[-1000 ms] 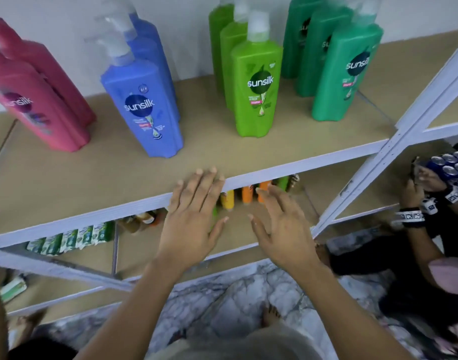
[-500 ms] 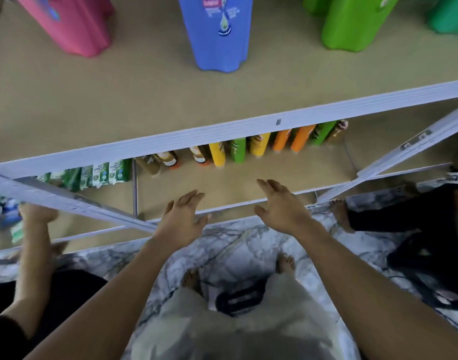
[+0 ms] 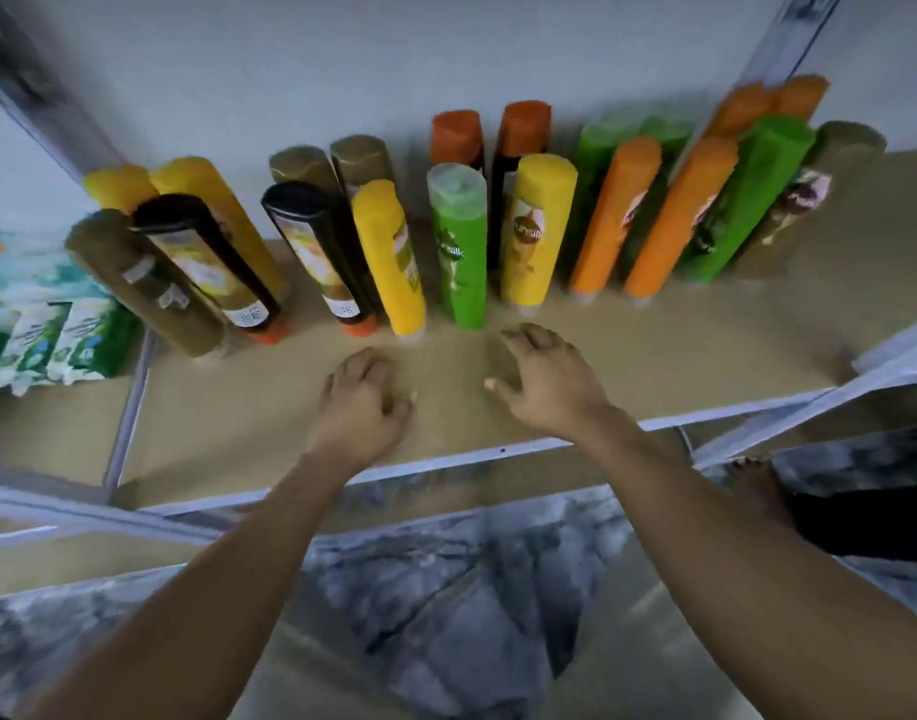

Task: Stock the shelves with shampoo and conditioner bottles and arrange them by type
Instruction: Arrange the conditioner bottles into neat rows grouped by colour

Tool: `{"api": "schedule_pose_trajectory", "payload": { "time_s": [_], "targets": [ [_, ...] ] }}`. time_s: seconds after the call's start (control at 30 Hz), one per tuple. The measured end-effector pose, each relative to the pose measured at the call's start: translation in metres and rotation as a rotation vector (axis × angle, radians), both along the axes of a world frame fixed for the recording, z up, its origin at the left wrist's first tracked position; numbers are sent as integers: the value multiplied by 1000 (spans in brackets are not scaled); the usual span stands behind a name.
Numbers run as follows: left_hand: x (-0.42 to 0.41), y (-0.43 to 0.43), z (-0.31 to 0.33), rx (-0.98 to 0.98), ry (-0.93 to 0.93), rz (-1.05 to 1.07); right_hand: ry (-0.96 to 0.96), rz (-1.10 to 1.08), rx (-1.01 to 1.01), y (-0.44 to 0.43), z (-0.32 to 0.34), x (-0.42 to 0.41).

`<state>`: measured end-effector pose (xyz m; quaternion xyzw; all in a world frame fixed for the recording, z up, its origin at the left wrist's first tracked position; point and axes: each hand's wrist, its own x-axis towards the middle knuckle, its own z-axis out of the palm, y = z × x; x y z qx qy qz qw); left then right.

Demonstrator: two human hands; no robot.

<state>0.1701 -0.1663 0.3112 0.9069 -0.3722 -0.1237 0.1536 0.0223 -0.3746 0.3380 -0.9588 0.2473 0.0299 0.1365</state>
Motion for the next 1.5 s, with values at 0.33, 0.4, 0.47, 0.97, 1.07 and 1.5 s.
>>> {"api": "schedule_pose_trajectory", "payload": {
  "time_s": [0.33, 0.4, 0.47, 0.97, 1.07, 1.5],
  "targets": [
    [-5, 2, -46, -151, -221, 41, -235, -21, -159, 4, -70, 7],
    [-3, -1, -45, -164, -196, 55, -233, -27, -154, 2, -68, 9],
    [-6, 1, -44, -177, -176, 68, -229, -30, -152, 5, -67, 9],
    [-8, -1, -34, -331, -135, 208, -484, -176, 105, -12, -68, 15],
    [-3, -9, -35, -360, -158, 206, -696, -341, 350, -20, -65, 30],
    [19, -74, -32, -734, 85, 380, -817, -396, 487, -76, -62, 49]
  ]
}}
